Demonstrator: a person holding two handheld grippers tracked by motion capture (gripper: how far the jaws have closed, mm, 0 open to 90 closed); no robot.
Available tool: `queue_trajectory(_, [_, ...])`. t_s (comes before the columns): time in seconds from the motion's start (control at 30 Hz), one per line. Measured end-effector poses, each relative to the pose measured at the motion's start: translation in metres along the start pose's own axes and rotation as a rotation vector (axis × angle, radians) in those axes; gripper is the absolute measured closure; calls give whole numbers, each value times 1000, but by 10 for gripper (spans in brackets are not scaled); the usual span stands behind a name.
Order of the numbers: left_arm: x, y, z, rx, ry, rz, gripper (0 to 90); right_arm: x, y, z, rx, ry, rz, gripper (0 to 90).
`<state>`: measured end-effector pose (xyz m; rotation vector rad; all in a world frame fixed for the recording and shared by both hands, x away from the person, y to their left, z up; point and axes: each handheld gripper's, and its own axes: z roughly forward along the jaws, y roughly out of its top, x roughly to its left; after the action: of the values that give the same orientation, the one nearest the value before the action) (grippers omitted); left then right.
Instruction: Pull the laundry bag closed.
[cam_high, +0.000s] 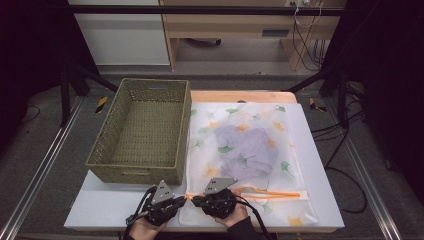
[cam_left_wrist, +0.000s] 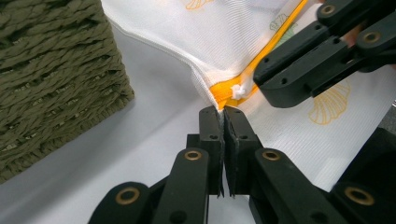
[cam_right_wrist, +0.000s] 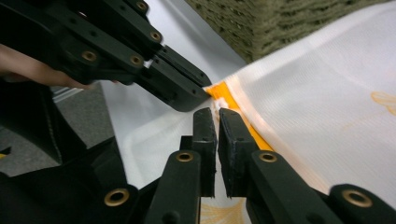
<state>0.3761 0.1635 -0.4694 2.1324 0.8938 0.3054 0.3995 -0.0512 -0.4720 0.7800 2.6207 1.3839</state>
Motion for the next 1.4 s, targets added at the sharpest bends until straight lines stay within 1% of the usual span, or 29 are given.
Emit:
queue_trajectory(0.13, [-1, 0, 0, -2, 1, 5, 857, -1, -1, 4, 3, 6, 13, 807])
queue_trajectory(0.17, [-1, 0, -1, -3, 2, 6, 857, -1, -1, 4, 9, 2, 12, 799])
queue_trajectory(0.23, [-1, 0, -1, -6, 3, 7, 857, -2, -1, 3, 3, -10, 20, 766])
queue_trajectory(0.27, [-1, 0, -1, -14, 5, 9, 857, -3, -1, 2, -2, -19, 31, 734])
queue_trajectory(0.33, [-3, 1, -3, -28, 11, 21, 857, -3, -1, 2, -3, -13, 48, 709])
queue_trajectory(0.37, [-4, 1, -4, -37, 15, 26, 857, -3, -1, 3, -2, -15, 49, 706])
queue_trajectory(0.5, [-7, 2, -5, -46, 26, 44, 857, -4, -2, 6, 2, -17, 58, 730])
queue_trajectory(0.63, [-7, 2, -5, -46, 28, 46, 857, -5, -2, 7, 15, -27, 70, 819])
queue_trajectory(0.67, [-7, 2, -4, -43, 28, 46, 857, -6, -3, 8, 11, -18, 83, 827])
queue_trajectory(0.8, [-6, 2, -3, -34, 32, 45, 857, -5, -3, 6, 25, -24, 74, 829])
queue_trajectory(0.87, [-6, 1, -3, -28, 34, 46, 857, -5, -3, 4, 19, -28, 64, 872])
queue_trajectory(0.9, [-5, 1, -2, -28, 33, 44, 857, -5, -3, 3, 16, -24, 73, 873])
queue_trajectory(0.97, [-6, 1, -2, -29, 28, 47, 857, -6, -3, 1, 15, -30, 72, 899])
queue_trajectory(1.03, [-6, 2, -2, -33, 29, 50, 857, -7, -3, 1, 21, -30, 70, 899])
queue_trajectory(1.07, [-6, 2, -2, -34, 29, 50, 857, -6, -3, 2, 25, -23, 72, 876])
queue_trajectory(1.1, [-6, 2, -3, -38, 29, 51, 857, -7, -3, 3, 25, -17, 66, 842])
queue_trajectory(1.17, [-6, 2, -3, -45, 28, 62, 857, -5, -4, 5, 22, -10, 71, 748])
queue_trajectory(1.2, [-7, 2, -3, -49, 27, 69, 857, -5, -4, 6, 25, -15, 65, 737])
queue_trajectory(1.23, [-7, 3, -4, -52, 27, 77, 857, -5, -4, 7, 27, -16, 71, 739])
queue_trajectory(1.27, [-8, 3, -4, -54, 27, 82, 857, -5, -3, 8, 28, -25, 65, 751])
queue_trajectory(1.3, [-8, 3, -4, -55, 29, 85, 857, -5, -3, 10, 32, -26, 65, 807])
queue_trajectory(1.33, [-8, 3, -4, -53, 30, 84, 857, -5, -3, 10, 31, -25, 60, 829])
queue_trajectory(1.4, [-6, 2, -4, -44, 29, 77, 857, -5, -3, 9, 26, -25, 56, 837])
